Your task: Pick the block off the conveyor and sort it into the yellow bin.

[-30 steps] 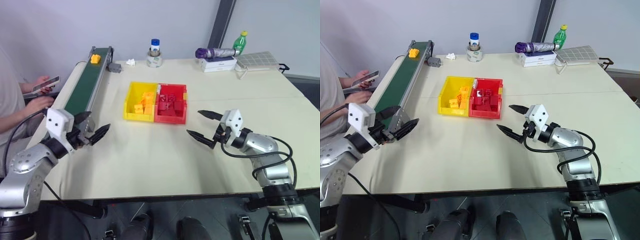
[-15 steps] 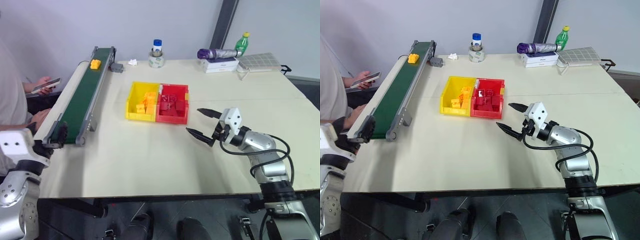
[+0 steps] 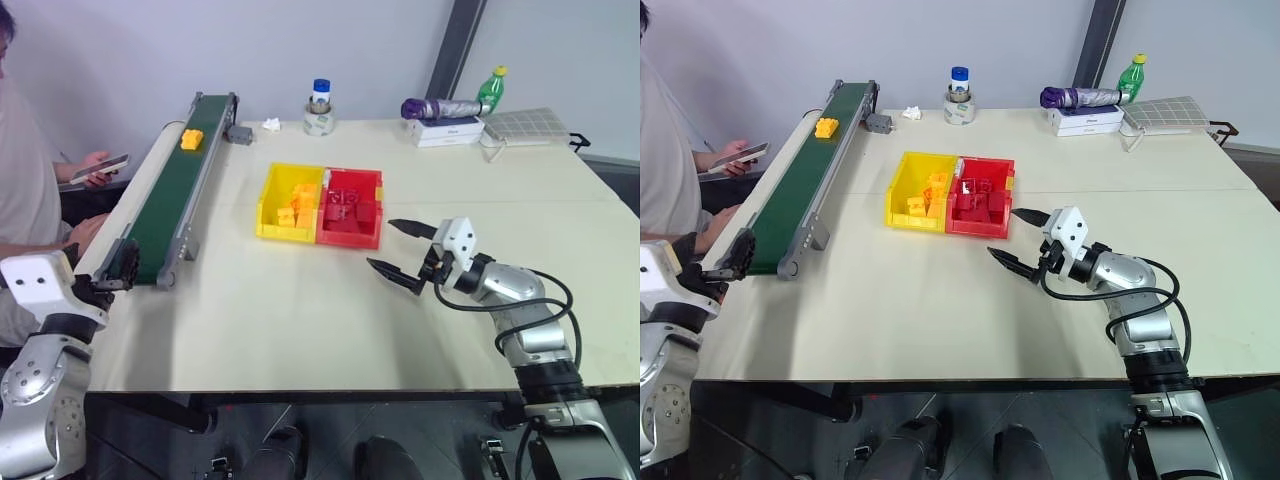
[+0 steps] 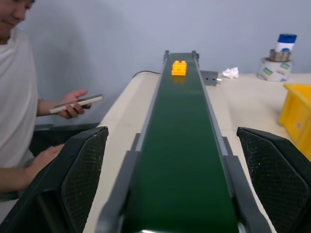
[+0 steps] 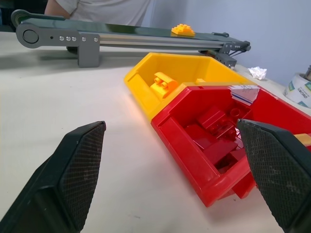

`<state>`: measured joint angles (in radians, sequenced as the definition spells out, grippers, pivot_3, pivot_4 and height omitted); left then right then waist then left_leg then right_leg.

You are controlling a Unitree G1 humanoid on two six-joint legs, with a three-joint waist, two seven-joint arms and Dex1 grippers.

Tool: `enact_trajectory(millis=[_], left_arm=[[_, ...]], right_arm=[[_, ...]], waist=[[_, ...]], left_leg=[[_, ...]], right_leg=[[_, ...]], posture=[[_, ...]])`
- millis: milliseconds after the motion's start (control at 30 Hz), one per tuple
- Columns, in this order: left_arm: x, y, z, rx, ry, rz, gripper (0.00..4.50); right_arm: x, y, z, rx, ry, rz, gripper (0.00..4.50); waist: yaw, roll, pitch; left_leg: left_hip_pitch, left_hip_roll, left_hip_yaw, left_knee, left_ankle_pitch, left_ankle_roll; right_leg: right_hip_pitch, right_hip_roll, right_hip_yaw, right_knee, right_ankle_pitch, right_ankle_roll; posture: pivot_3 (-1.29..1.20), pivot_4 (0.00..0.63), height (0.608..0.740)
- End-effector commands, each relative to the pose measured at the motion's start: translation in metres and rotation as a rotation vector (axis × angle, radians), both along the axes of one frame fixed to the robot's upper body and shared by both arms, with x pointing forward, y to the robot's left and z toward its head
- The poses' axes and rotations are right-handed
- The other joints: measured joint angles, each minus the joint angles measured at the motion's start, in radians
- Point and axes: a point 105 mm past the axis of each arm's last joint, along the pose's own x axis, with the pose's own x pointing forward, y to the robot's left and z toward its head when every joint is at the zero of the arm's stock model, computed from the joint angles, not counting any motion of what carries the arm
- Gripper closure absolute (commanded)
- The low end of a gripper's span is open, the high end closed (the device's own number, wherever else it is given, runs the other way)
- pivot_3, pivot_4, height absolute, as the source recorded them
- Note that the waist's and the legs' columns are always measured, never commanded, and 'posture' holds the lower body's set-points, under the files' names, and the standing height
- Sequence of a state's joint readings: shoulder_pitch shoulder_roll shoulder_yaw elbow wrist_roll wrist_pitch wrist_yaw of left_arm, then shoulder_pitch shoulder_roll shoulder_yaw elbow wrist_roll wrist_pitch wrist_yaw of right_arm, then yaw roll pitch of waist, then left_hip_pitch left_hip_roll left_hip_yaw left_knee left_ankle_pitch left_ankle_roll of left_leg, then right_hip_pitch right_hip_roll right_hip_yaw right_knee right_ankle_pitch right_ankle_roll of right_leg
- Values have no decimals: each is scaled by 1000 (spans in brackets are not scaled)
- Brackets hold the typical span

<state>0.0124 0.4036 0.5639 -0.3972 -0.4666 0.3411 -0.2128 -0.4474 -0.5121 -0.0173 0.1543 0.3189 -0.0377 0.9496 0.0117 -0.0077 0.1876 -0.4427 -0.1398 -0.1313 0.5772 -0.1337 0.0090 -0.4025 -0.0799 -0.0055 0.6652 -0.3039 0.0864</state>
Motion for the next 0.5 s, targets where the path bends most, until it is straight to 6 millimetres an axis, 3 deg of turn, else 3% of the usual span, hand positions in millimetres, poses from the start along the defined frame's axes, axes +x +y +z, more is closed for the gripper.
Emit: enact_trajectory(millis=[33, 500], left_arm=[[3, 1, 13, 20, -35, -13, 22], [4, 2, 7, 13, 1, -14, 22]], right_arm=[[-3, -1, 14, 6, -64, 0, 0], [-2, 0, 15, 7, -63, 2, 0]], waist=[[0, 0, 0], [-1, 0, 0]], left_leg=[[0, 0, 0, 0, 0, 0], [0, 0, 0, 0, 0, 0]], right_leg=[[0, 0, 0, 0, 0, 0], [0, 0, 0, 0, 0, 0]], posture=[[0, 150, 740], [0, 150, 740]])
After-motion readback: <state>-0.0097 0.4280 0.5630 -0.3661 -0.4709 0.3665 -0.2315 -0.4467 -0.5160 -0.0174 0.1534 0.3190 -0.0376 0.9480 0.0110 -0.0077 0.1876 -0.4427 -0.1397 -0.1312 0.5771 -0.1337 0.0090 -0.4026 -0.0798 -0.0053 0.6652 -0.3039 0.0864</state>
